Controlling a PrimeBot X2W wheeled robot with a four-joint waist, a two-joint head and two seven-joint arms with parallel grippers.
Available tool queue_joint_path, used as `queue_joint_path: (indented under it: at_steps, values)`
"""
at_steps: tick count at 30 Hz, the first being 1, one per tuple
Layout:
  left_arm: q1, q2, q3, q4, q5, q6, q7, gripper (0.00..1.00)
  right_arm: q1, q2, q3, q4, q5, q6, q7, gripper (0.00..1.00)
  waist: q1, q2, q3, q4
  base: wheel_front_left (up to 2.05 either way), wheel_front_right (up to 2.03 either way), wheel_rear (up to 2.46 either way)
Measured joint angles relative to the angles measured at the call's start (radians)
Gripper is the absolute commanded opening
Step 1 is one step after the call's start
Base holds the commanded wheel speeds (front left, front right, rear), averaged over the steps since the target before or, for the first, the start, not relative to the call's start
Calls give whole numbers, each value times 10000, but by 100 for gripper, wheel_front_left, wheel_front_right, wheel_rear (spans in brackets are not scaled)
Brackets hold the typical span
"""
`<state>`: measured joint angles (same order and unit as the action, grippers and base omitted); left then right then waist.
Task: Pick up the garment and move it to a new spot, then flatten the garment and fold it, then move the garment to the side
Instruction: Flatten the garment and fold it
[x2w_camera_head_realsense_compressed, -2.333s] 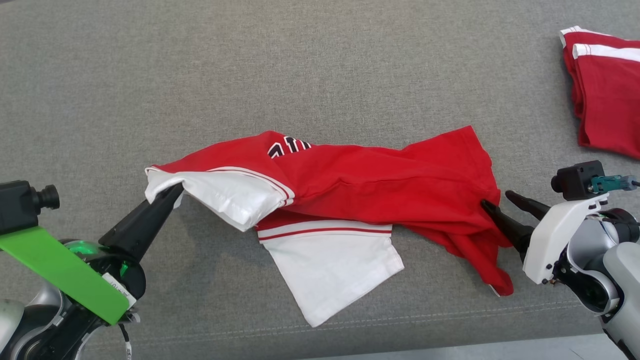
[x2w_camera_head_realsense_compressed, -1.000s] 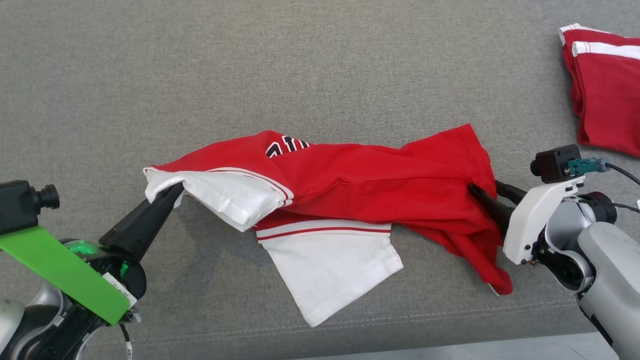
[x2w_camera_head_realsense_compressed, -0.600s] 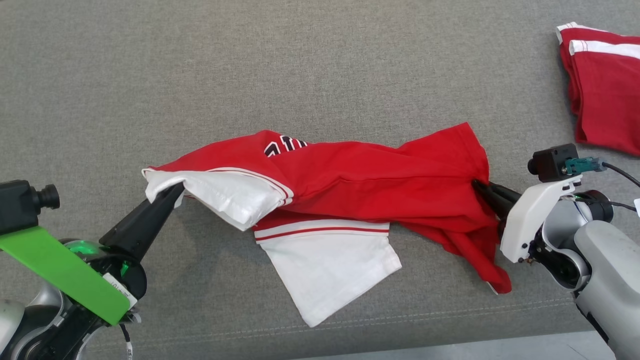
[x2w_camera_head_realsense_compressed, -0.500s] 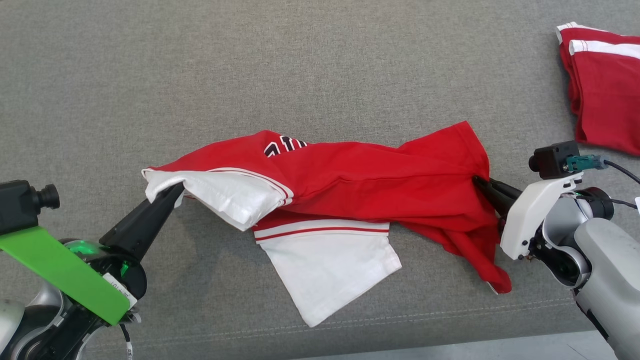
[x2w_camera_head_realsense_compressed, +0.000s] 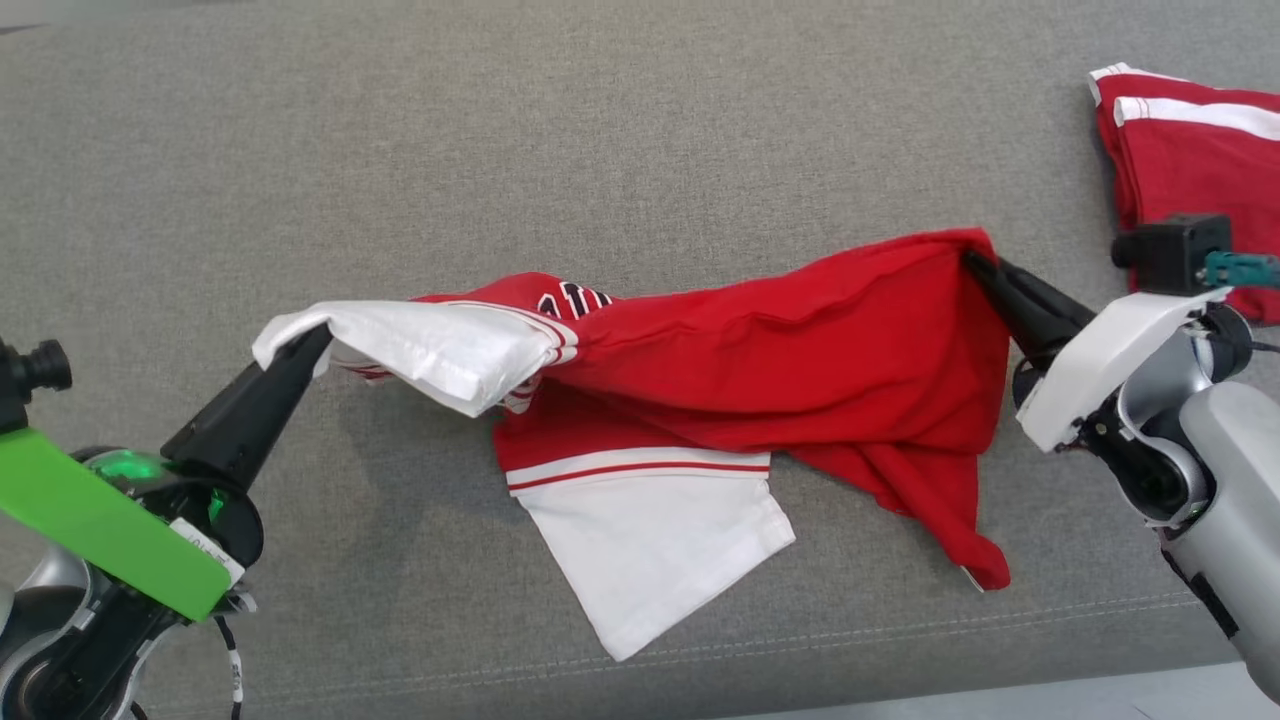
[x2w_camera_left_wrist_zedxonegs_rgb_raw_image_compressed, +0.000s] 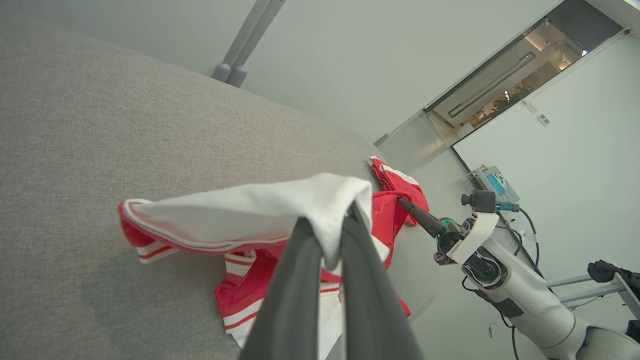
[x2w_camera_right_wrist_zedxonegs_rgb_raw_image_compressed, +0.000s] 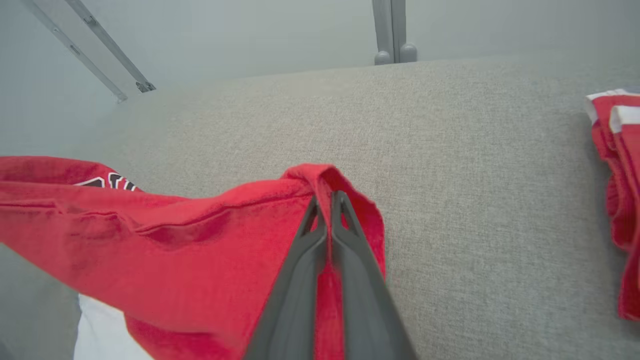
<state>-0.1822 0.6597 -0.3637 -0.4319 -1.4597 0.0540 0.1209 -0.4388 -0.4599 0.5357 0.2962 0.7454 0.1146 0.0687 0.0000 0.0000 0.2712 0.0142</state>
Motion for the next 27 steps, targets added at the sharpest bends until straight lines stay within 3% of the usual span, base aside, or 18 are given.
queue_joint_path:
  at_steps: [10, 15, 19, 23, 27]
  values:
    - [-46, 276, 307, -688, 364, -159, -242, 0, 1593, -510, -1302, -1985, 2125, 84, -1081, 0, 0, 0, -717, -92, 0, 0, 0]
    - [6, 594, 460, -1710, 483, -194, -247, 0, 2735, -1106, -1693, -3881, 2861, 84, -1452, 0, 0, 0, -1163, -119, 0, 0, 0]
    - [250, 811, 683, -2784, 259, 19, -136, 0, 3286, -1733, -1933, -5425, 3173, 86, -1375, 0, -1, 0, -1339, -177, 0, 0, 0]
    - [249, 938, 777, -2824, -355, 272, 203, 0, 3458, -2428, -2034, -5662, 3476, 84, -639, 0, 0, 0, -1133, -218, 0, 0, 0]
    - [-45, 918, 568, -1647, -976, 426, 740, 0, 2900, -2458, -1996, -5348, 3687, 63, 2, 0, 0, 0, -689, -220, 0, 0, 0]
